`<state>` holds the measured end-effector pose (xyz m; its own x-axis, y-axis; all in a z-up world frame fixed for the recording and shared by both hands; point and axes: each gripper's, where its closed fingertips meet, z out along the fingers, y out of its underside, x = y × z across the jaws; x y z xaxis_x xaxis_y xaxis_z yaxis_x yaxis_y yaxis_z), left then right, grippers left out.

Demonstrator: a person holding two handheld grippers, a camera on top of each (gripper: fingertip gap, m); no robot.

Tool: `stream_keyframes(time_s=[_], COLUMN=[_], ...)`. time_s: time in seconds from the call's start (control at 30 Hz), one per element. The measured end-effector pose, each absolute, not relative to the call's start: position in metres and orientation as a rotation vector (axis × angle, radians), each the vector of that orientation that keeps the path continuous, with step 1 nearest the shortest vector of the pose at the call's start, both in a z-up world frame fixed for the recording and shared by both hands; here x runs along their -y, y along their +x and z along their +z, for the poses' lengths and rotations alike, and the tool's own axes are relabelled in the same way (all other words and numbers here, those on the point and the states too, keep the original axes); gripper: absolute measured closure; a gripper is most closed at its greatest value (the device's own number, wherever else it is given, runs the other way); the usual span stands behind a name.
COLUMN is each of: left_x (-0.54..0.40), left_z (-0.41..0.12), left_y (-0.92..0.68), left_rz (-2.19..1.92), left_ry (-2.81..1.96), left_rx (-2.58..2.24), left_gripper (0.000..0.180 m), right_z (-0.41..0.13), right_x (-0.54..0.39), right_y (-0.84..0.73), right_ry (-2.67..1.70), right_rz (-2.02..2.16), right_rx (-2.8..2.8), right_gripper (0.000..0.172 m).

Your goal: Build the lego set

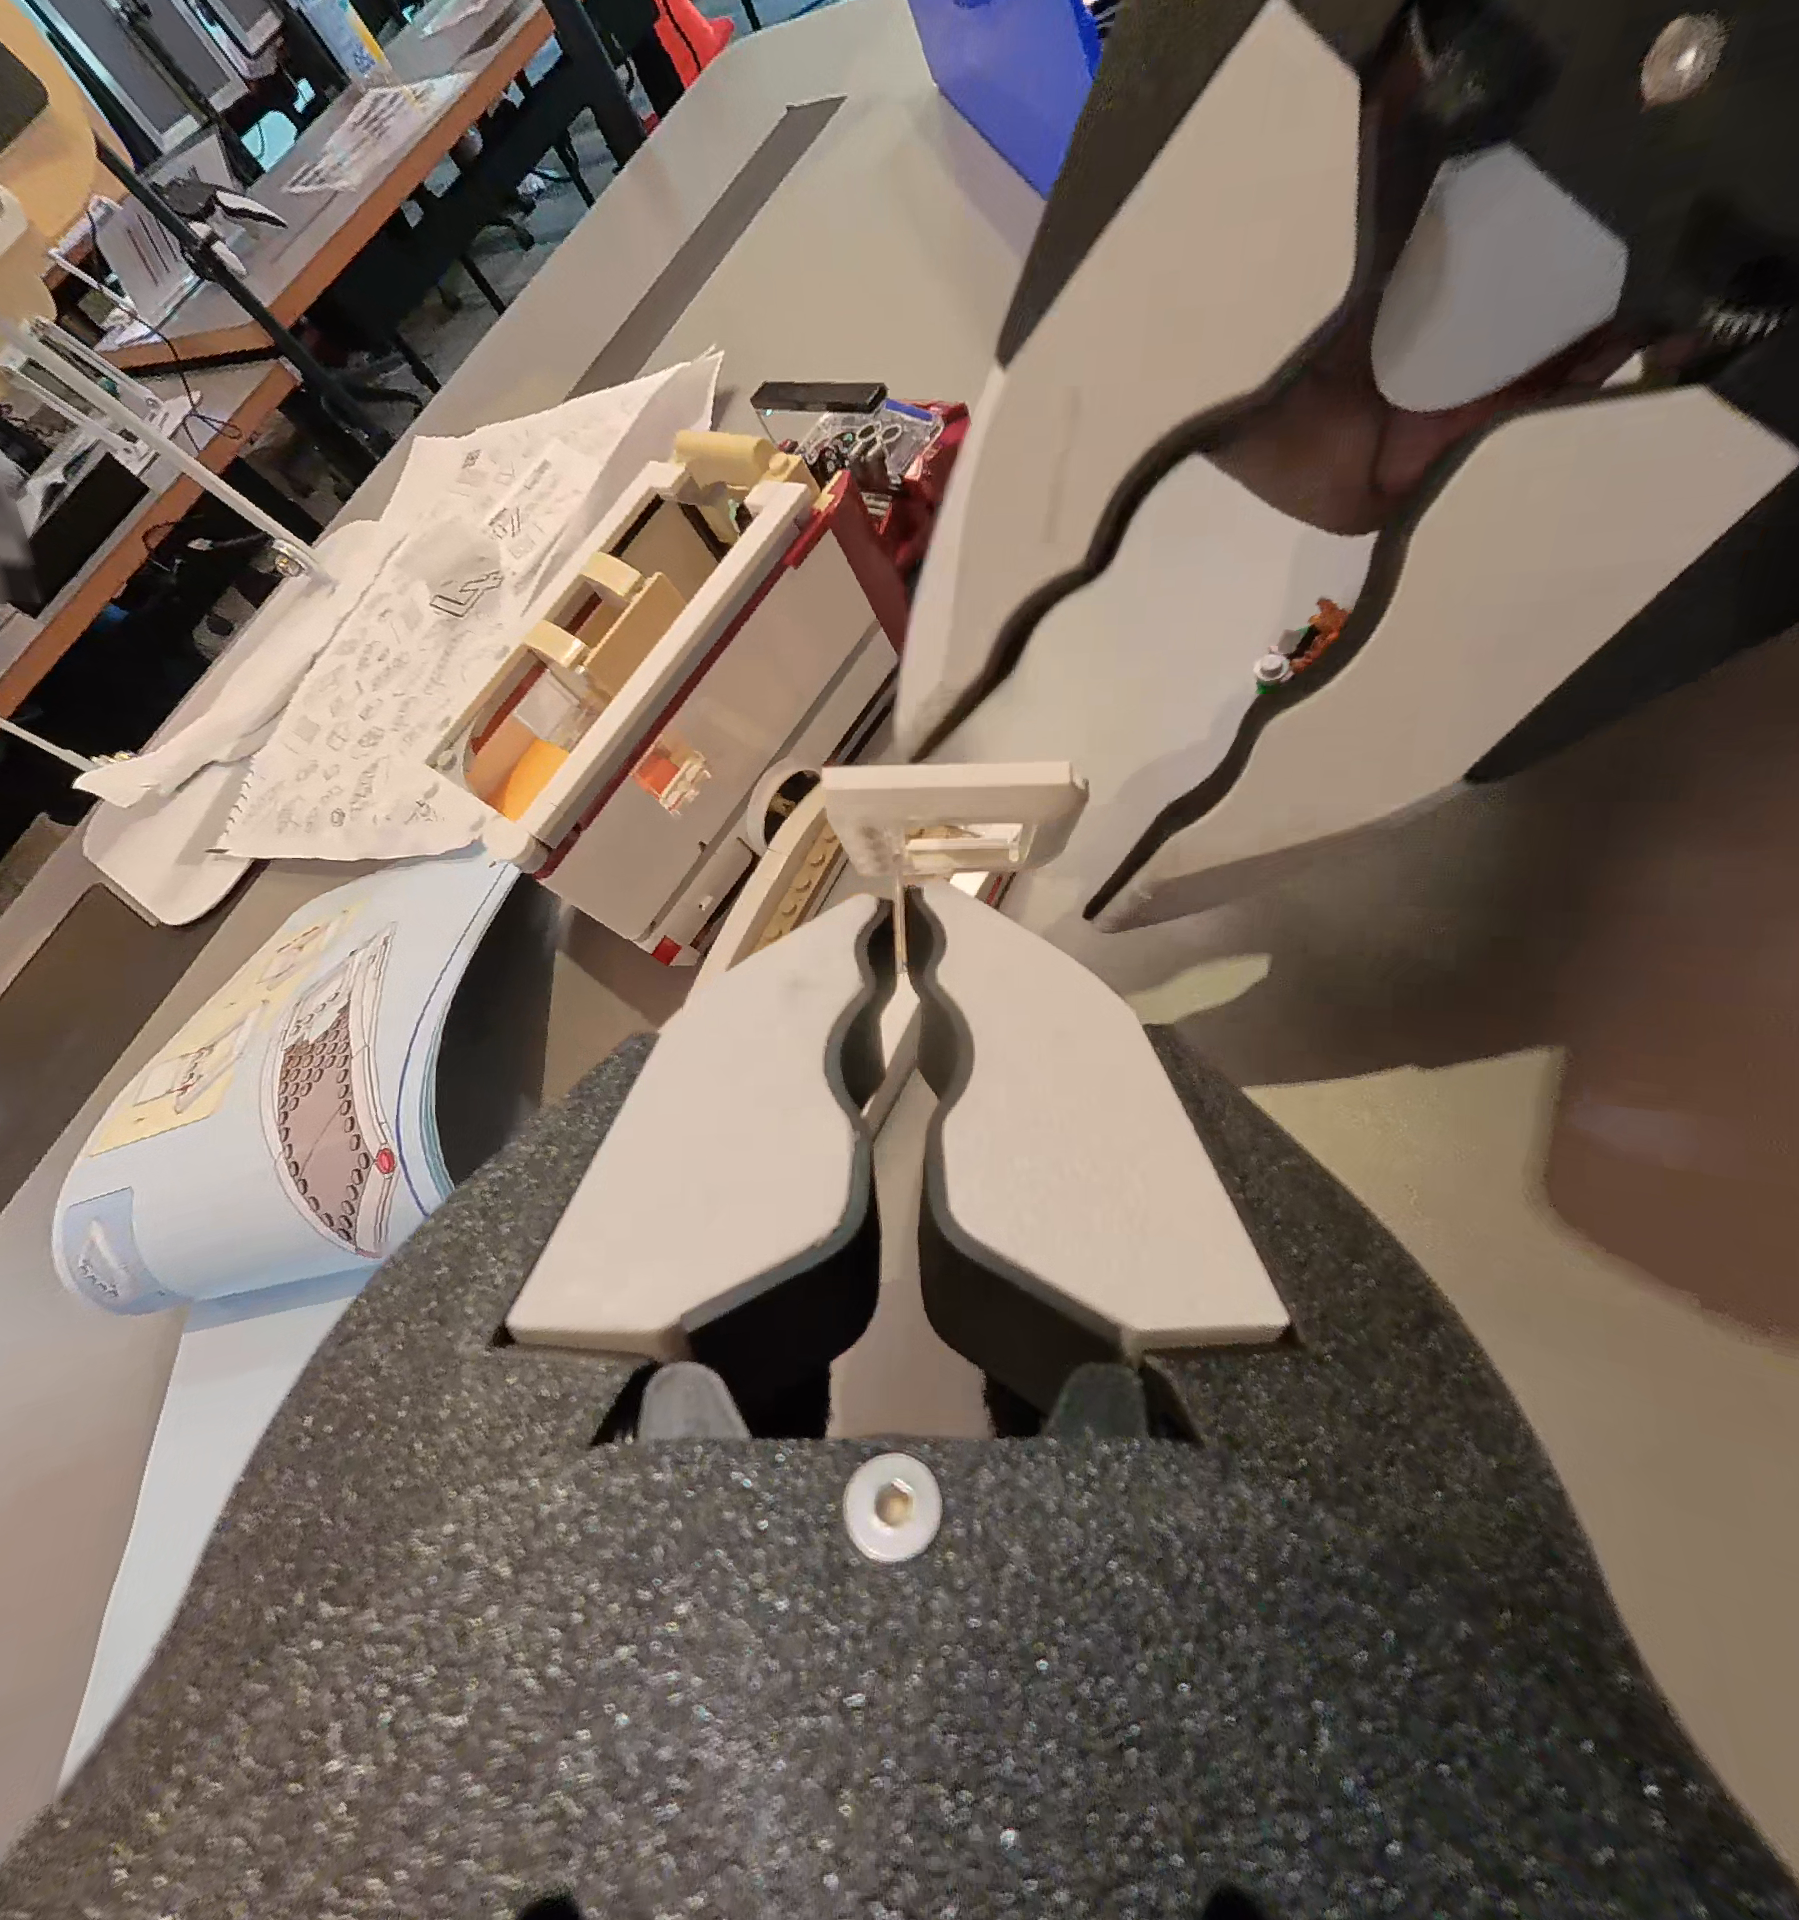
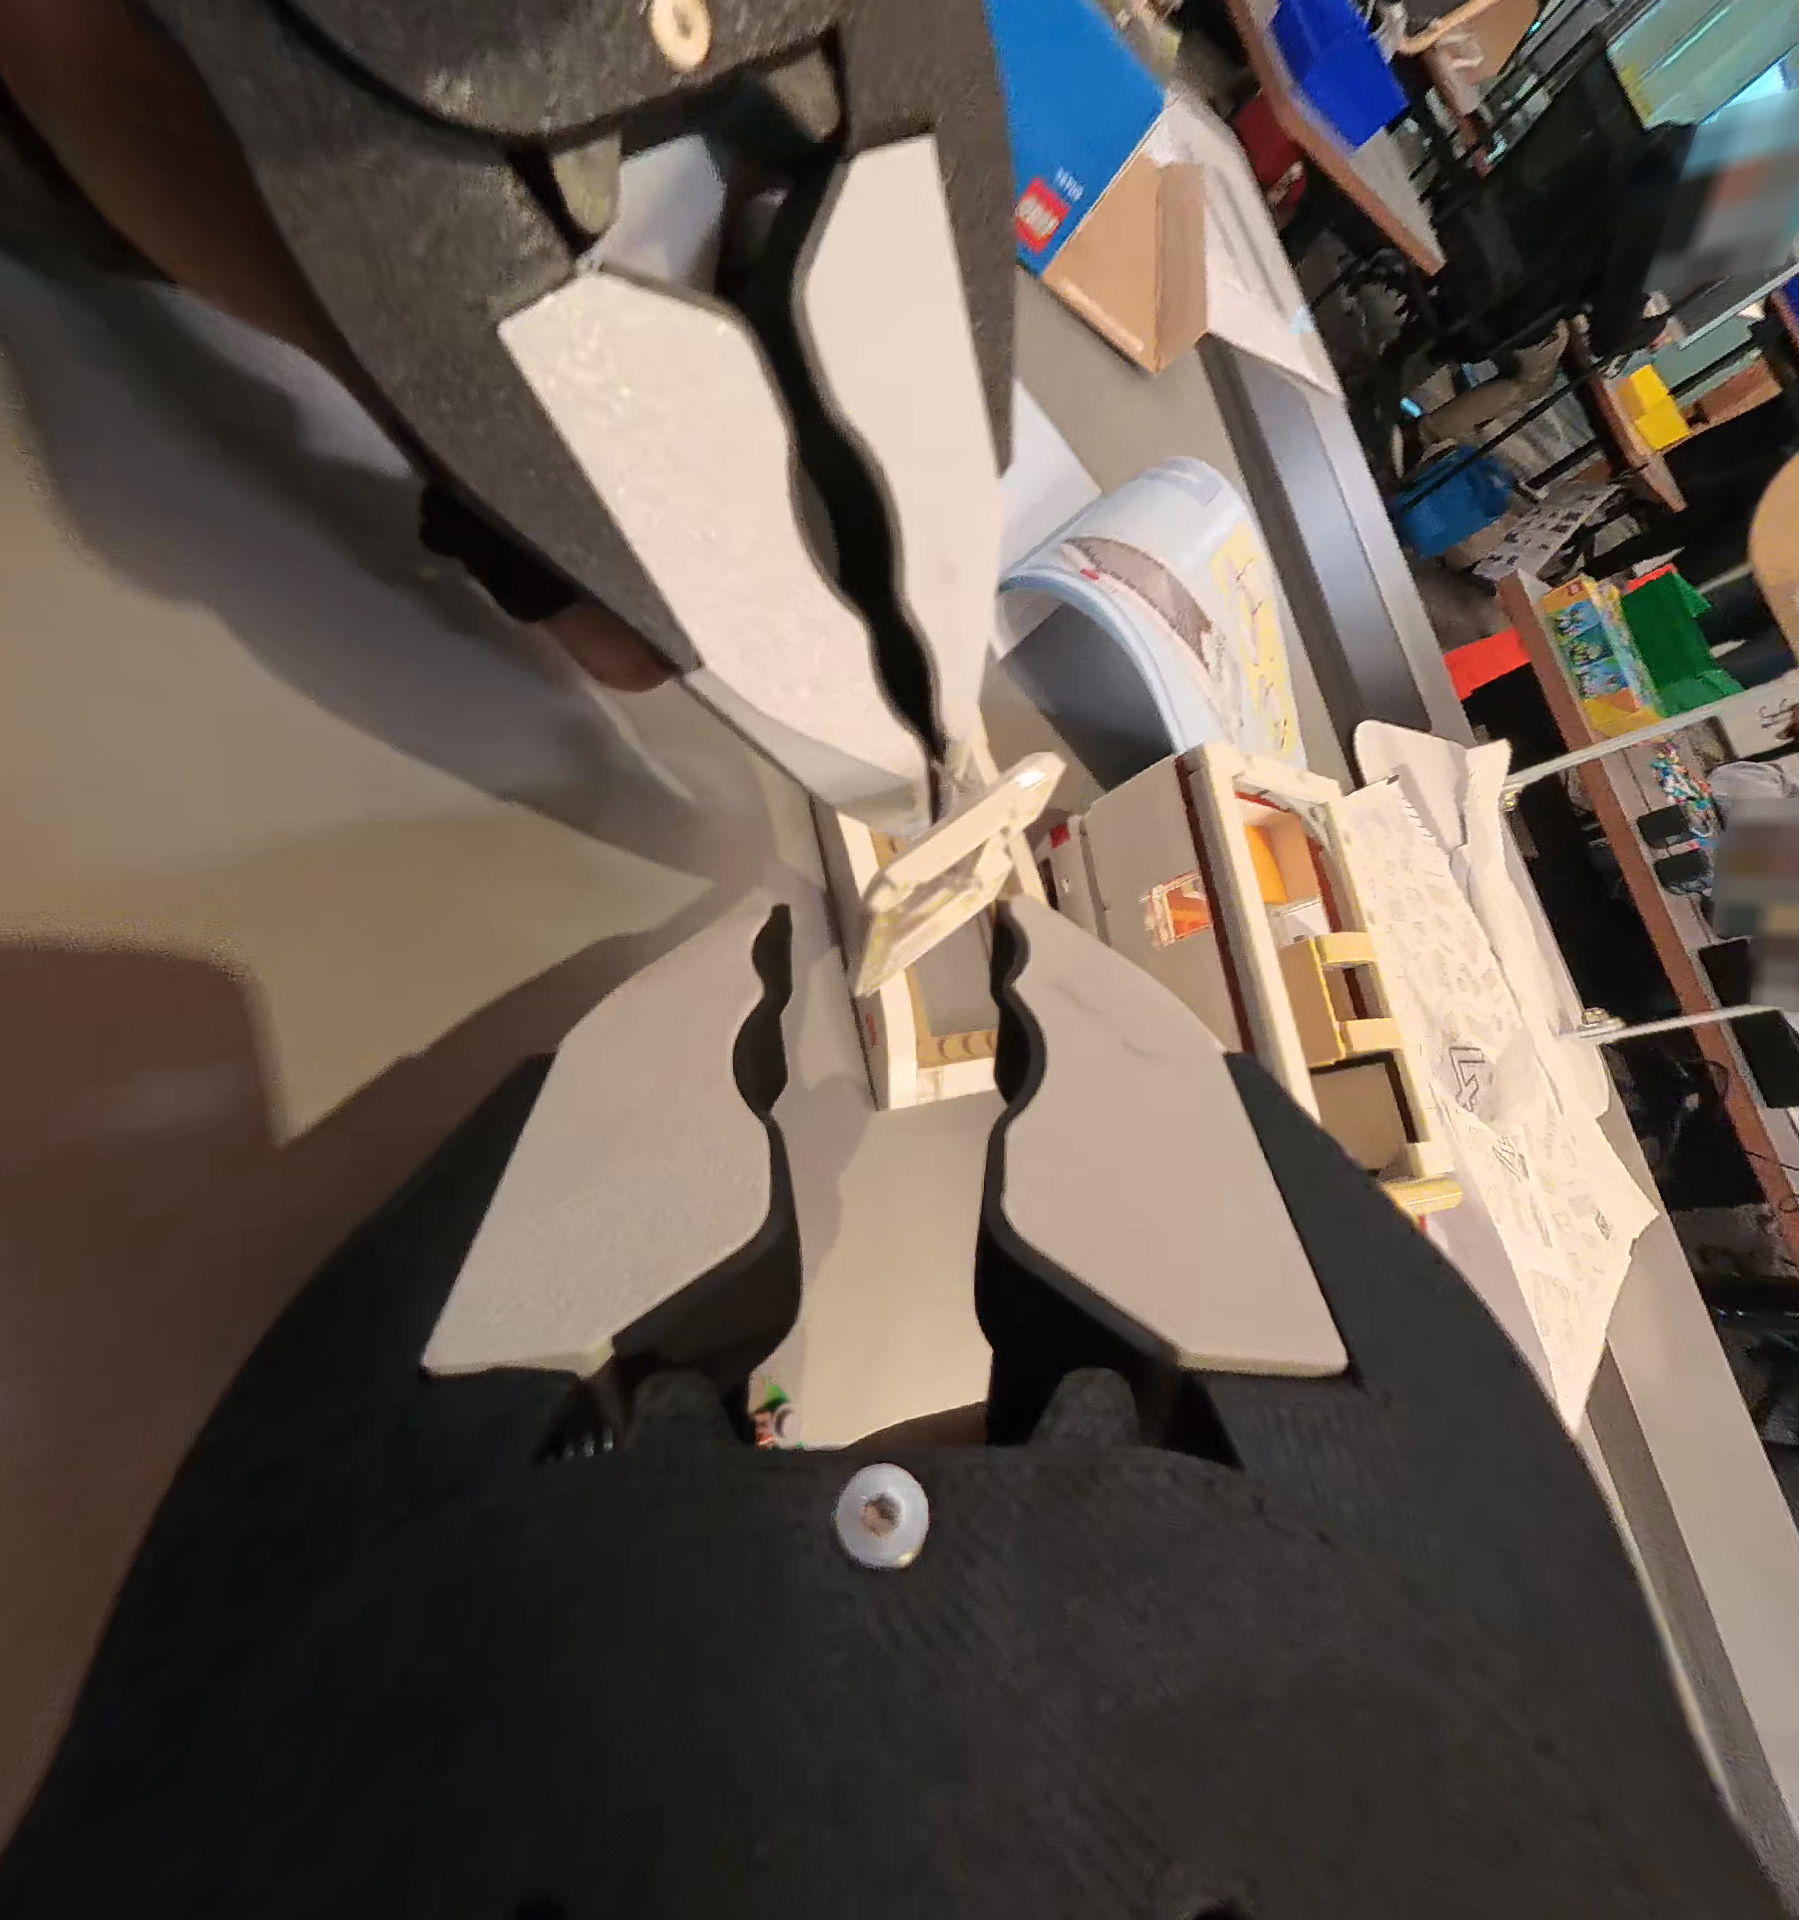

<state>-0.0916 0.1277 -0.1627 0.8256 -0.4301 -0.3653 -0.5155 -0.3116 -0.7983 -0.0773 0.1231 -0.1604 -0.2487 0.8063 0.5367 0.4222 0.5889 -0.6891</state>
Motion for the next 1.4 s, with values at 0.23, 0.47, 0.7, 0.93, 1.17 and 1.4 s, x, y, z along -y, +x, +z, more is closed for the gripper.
stream_keyframes(time_s=[0.23,0.47,0.7,0.93,1.17,1.4], left_x=[-0.125,-0.124,-0.124,-0.124,-0.125,-0.124], left_z=[-0.167,-0.170,-0.173,-0.175,-0.177,-0.179], left_y=[-0.083,-0.084,-0.086,-0.087,-0.089,-0.089], left_rz=[-0.140,-0.177,-0.172,-0.172,-0.144,-0.127], left_ry=[-2.019,-2.062,-2.081,-2.096,-2.109,-2.121], left_rx=[-0.613,-0.589,-0.589,-0.570,-0.562,-0.578], left_gripper=[0.179,0.179,0.179,0.179,0.179,0.179], right_z=[-0.162,-0.164,-0.167,-0.165,-0.167,-0.169], right_x=[-0.115,-0.117,-0.116,-0.121,-0.121,-0.123], right_y=[-0.082,-0.084,-0.087,-0.090,-0.091,-0.091], right_ry=[-0.992,-0.968,-0.958,-0.965,-0.942,-0.903], right_rz=[0.646,0.576,0.534,0.482,0.405,0.320], right_rx=[1.863,1.856,1.843,1.803,1.807,1.826], right_gripper=[0.129,0.134,0.133,0.146,0.147,0.152])
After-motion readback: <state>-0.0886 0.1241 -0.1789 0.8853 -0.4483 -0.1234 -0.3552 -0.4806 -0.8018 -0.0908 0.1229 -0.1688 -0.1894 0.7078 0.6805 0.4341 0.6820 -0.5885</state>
